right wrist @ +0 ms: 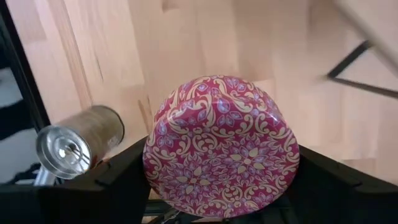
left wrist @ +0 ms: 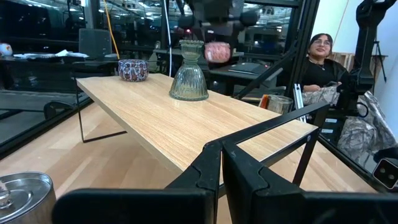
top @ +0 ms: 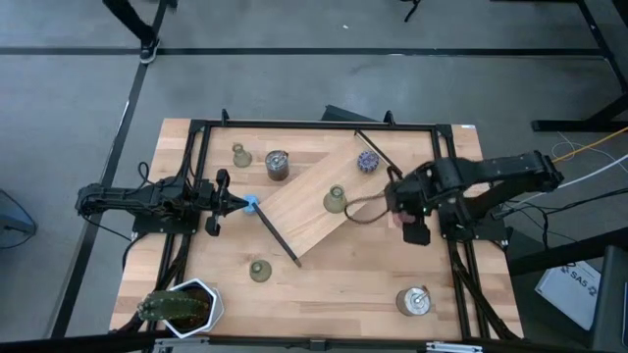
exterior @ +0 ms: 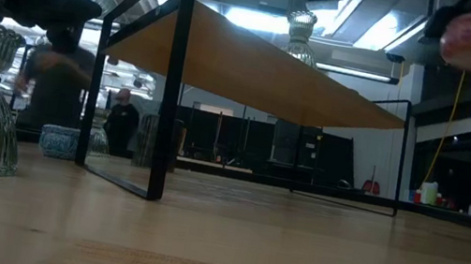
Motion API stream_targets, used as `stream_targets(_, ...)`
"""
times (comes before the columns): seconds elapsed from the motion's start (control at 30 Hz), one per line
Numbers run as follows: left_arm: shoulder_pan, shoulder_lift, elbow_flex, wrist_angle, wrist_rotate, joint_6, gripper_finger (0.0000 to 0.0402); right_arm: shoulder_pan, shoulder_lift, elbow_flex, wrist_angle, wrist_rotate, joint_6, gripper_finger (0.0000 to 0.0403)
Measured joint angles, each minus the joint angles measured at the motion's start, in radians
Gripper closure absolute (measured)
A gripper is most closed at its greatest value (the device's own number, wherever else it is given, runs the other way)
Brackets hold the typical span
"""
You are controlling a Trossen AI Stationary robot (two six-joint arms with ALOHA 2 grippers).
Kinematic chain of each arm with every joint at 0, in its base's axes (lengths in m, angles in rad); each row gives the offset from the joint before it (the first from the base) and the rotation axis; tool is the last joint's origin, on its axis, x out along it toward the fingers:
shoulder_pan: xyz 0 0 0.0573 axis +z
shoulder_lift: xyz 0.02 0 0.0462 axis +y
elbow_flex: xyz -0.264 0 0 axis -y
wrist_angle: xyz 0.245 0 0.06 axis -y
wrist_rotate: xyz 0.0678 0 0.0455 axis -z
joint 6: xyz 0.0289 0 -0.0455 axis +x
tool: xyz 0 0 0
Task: Pick & Place candle stick holders
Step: Put the pink patterned scented candle on the shelf
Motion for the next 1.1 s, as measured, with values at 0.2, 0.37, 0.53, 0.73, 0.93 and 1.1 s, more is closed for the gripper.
stream_targets(0.2, 0.0, 0.0, 0.0, 0.0, 0.0, 0.0, 0.0391, -0.114, 0.016, 0.098, -0.043, 0.008, -0.013, 0.01)
stream_targets(0.37, 0.0, 0.0, 0.0, 0.0, 0.0, 0.0, 0.0389, -0.209, 0.074, 0.162, -0.05, 0.008, -0.013, 0.01)
stream_targets(0.53, 0.0, 0.0, 0.0, 0.0, 0.0, 0.0, 0.0391, -0.298, 0.153, 0.202, -0.05, 0.009, -0.001, 0.01)
stream_targets(0.73, 0.0, 0.0, 0.0, 0.0, 0.0, 0.0, 0.0389, -0.368, 0.233, 0.214, -0.046, 0.011, -0.025, 0.01)
stream_targets(0.93, 0.0, 0.0, 0.0, 0.0, 0.0, 0.0, 0.0391, -0.394, 0.286, 0.214, -0.019, 0.011, -0.032, 0.01)
stream_targets(1.1, 0.0, 0.0, 0.0, 0.0, 0.0, 0.0, 0.0389, -0.396, 0.299, 0.214, -0.004, 0.049, -0.032, 0.01)
